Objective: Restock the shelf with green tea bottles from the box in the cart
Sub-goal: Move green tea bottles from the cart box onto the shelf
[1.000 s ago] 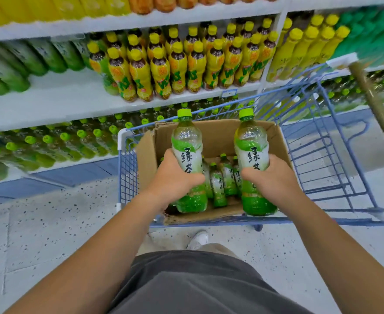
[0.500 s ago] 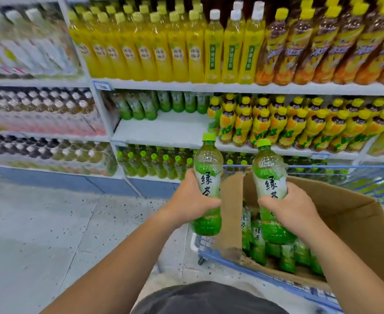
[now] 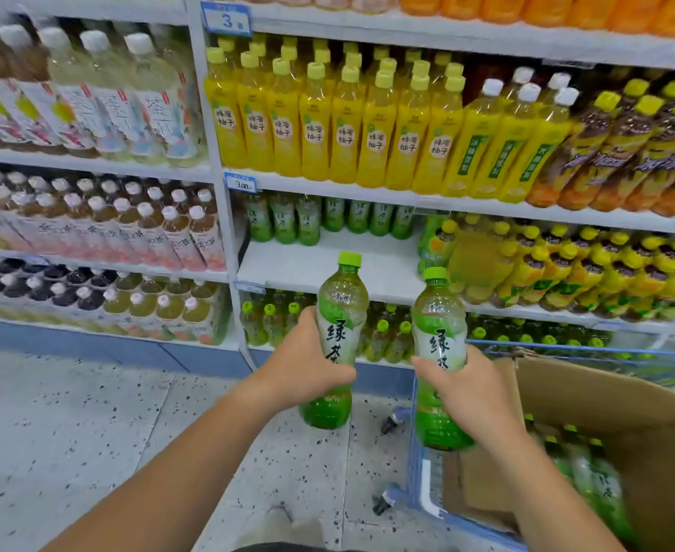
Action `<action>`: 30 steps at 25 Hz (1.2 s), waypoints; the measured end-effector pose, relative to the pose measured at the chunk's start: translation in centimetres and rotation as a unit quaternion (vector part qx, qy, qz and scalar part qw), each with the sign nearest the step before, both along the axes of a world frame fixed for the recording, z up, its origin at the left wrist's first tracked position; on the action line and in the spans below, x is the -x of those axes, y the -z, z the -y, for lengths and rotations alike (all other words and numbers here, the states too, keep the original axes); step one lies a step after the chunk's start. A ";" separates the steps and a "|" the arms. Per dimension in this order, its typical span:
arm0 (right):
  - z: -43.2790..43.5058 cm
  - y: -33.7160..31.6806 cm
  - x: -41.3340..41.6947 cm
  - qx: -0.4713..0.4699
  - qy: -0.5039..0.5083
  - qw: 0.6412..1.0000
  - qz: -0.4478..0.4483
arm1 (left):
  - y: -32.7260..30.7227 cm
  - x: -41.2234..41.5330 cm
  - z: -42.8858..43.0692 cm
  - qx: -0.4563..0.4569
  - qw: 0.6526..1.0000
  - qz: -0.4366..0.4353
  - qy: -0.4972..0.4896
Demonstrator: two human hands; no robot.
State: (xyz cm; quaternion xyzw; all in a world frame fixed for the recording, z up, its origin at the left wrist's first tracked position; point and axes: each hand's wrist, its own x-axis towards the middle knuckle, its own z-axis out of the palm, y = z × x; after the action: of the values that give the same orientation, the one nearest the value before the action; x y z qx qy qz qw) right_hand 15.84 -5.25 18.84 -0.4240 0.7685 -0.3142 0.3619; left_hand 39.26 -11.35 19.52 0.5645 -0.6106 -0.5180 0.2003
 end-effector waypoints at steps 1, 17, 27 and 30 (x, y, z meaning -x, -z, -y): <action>0.6 0.1 -1.4 -0.005 0.006 1.000 0.005 | 0.0 -1.2 0.8 0.001 1.000 0.003 0.000; 15.1 3.0 -7.9 0.010 -0.022 1.000 0.003 | 1.4 -6.5 12.7 0.081 0.993 0.084 -0.021; 24.1 9.6 -3.6 -0.028 -0.014 0.999 0.032 | 9.2 -3.0 21.6 0.055 0.996 0.060 -0.047; 26.3 13.6 -2.9 -0.036 -0.007 0.999 0.021 | 14.1 -2.2 24.5 0.041 0.997 0.021 -0.055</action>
State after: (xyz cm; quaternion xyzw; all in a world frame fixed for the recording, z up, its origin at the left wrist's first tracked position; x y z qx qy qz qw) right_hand 18.75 -31.60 5.25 -0.4099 0.7684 -0.2925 0.3950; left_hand 41.45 -35.83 5.42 0.5994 -0.6037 -0.4687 0.2380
